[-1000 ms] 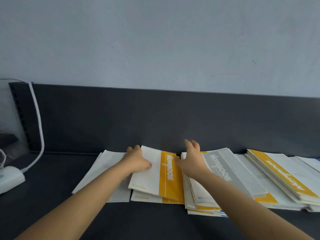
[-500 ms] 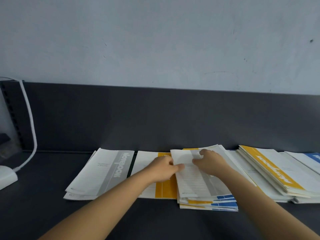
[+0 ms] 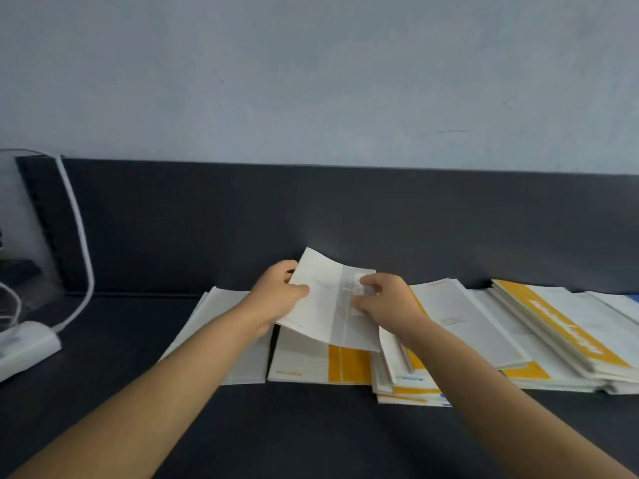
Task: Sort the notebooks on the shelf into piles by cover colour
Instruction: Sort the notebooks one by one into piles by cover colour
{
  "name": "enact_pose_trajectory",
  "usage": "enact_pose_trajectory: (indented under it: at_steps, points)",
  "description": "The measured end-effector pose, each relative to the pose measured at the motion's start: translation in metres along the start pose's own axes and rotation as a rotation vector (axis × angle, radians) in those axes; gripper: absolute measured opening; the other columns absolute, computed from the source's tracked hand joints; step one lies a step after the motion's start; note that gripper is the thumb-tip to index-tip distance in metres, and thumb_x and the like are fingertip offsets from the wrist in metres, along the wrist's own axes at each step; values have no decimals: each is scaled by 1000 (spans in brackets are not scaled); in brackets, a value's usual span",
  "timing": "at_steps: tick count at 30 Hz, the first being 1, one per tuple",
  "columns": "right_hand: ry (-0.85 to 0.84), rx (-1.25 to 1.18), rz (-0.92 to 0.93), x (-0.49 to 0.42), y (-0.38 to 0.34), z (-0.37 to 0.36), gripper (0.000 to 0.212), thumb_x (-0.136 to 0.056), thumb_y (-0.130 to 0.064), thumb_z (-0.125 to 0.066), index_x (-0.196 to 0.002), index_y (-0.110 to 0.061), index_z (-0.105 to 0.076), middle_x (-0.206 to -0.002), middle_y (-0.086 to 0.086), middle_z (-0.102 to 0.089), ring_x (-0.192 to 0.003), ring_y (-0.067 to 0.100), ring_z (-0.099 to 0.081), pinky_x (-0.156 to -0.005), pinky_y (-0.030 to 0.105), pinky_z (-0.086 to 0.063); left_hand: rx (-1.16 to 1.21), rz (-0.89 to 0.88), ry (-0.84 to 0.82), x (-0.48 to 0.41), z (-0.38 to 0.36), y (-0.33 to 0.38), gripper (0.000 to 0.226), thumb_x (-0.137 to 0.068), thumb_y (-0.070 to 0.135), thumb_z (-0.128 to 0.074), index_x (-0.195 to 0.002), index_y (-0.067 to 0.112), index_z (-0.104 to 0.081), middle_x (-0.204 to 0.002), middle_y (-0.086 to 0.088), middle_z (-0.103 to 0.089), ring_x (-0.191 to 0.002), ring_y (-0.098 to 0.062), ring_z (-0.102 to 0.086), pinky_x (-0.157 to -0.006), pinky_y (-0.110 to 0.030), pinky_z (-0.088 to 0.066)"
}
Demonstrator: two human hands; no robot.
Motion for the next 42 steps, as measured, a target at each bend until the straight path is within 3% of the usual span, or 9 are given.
enact_pose_trajectory:
  at_steps: [3, 7, 11, 14, 18, 22, 29, 36, 42]
  points:
    - [-58, 56, 85, 5, -33, -36, 45, -87, -14, -65, -130, -6, -54, -127, 6, -57, -116, 22, -54, -85, 24, -43, -253, -2, 27, 3, 49, -19, 23, -83, 12, -70, -104, 12, -61, -99, -2, -69, -92, -23, -66, -73, -32, -49]
    - [-220, 184, 150, 10, -65, -101, 15, -88, -16, -60, -97, -5, -61, -95, 8, -60, -85, 20, -52, -62, 22, -40, -668, 61, 44, 10, 94, -50, 51, -81, 31, -74, -124, 16, -51, -125, -3, -48, -109, -21, -53, -88, -35, -49]
    - [-396, 486, 283, 22, -76, -148, 30, -99, -21, -41, -117, -3, -56, -121, 15, -55, -103, 25, -52, -79, 27, -42, -1020, 143, -90, 21, 99, -85, 72, -89, 64, -49, -138, 12, -39, -147, -9, -29, -135, -29, -26, -105, -38, -33]
    - [-369, 641, 354, 25, -81, -148, 34, -102, -15, -33, -124, -3, -56, -125, 15, -56, -115, 29, -53, -95, 35, -43, -1092, 246, -232, 26, 95, -103, 84, -96, 66, -20, -155, 10, -3, -163, -10, 5, -149, -28, -4, -118, -42, -13]
    - [-207, 589, 358, 9, -73, -106, 37, -101, -29, -36, -122, -10, -59, -123, 10, -60, -110, 26, -57, -92, 37, -48, -1207, 113, -152, 22, 88, -81, 82, -95, 66, -15, -154, 8, -16, -162, -13, -7, -149, -28, -5, -118, -43, -11]
    - [-71, 661, 152, -12, -28, -44, 32, -95, -28, -43, -117, -14, -61, -117, 6, -63, -102, 24, -59, -82, 32, -50, -930, -102, -156, 20, 45, -42, 56, -96, 55, -40, -137, 18, -46, -144, -2, -46, -125, -21, -47, -102, -39, -42]
    - [36, 826, -227, -1, 50, 58, 42, -86, -56, -56, -76, -16, -50, -74, -3, -54, -76, 18, -55, -61, 26, -41, -489, -173, -233, 13, -65, 8, 48, -88, 44, -65, -128, 18, -56, -116, 5, -60, -98, -13, -62, -85, -31, -53]
    - [-4, 588, -205, 3, 64, 77, 77, -80, -56, -65, -139, -14, -40, -135, 8, -52, -114, 24, -53, -84, 30, -45, -574, -51, -276, 1, -133, 29, 39, -79, 52, -71, -96, 18, -62, -92, 2, -64, -82, -14, -60, -67, -28, -48]
    - [-26, 676, -110, -1, 64, 61, 56, -89, -50, -56, -134, -19, -44, -125, 2, -59, -101, 18, -57, -69, 22, -39, -347, 36, -190, -6, -125, 21, 32, -74, 39, -81, -91, 14, -71, -99, -4, -72, -93, -18, -66, -89, -39, -54]
Point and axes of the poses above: each hand's wrist, its own x-axis away from the middle knuckle, its own z-axis out of the back of the hand, y = z × x, the point moved 3 cm from there along -x, towards the middle knuckle
